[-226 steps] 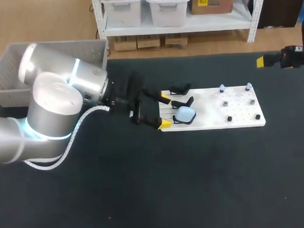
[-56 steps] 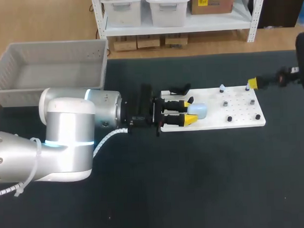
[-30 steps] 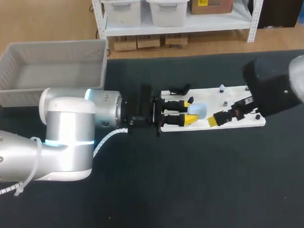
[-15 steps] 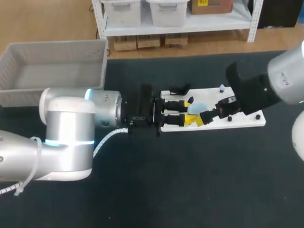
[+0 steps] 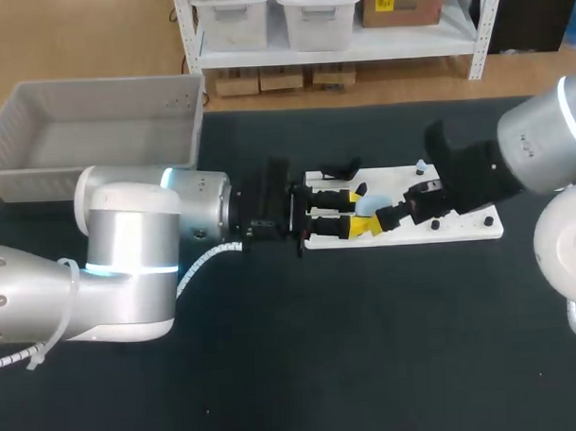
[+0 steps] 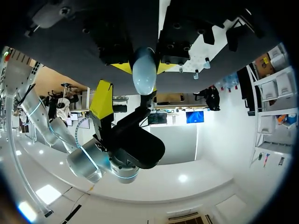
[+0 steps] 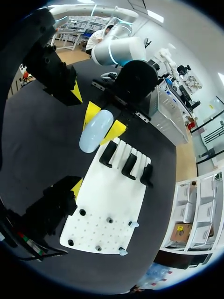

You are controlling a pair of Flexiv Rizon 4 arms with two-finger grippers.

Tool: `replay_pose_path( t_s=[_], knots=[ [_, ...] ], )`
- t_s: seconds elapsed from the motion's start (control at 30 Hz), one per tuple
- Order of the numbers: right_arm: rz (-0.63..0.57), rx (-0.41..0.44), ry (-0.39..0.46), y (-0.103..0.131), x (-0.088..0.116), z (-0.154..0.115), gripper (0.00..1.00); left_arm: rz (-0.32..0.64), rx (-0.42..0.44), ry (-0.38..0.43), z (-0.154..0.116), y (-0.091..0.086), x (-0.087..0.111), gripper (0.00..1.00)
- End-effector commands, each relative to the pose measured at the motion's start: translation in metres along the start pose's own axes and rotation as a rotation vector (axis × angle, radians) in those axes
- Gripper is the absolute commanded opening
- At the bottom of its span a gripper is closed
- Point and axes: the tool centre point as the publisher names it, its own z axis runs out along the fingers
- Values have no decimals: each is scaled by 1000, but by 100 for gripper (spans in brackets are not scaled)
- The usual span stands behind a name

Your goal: Pick up each earbud case from the left stands, insert the matching earbuds, close the lid, and place the case in the box.

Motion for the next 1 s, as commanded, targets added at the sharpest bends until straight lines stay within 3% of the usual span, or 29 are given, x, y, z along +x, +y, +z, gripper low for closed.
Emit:
replay_pose_path(
  t_s=[0.03,1.0],
  knots=[
    [4,1,-1,-3,-3,3,100,3,-5,-4,0,-1,1,0],
    [63,27,-51,-16,-18,1,100,3,-5,-4,0,-1,1,0]
  ],
)
